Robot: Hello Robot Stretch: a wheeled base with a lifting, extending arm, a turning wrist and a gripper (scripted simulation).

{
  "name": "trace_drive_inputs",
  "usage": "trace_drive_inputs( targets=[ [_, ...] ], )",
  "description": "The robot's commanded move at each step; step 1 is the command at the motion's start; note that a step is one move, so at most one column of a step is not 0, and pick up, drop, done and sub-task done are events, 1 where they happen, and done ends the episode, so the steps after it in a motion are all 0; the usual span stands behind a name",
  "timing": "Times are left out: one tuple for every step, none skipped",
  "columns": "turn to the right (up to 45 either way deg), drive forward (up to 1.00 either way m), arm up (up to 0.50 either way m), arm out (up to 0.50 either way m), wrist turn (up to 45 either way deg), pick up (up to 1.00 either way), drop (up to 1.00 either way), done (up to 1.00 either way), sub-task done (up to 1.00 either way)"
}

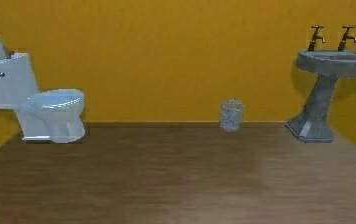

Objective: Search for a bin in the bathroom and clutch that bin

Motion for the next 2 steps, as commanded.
trace_drive_inputs(
  targets=[
    [0.0, 0.45, 0.0, 0.0, 0.0, 0.0, 0.0, 0.0, 0.0],
    [18.0, 0.0, 0.0, 0.0, 0.0, 0.0, 0.0, 0.0, 0.0]
  ],
)
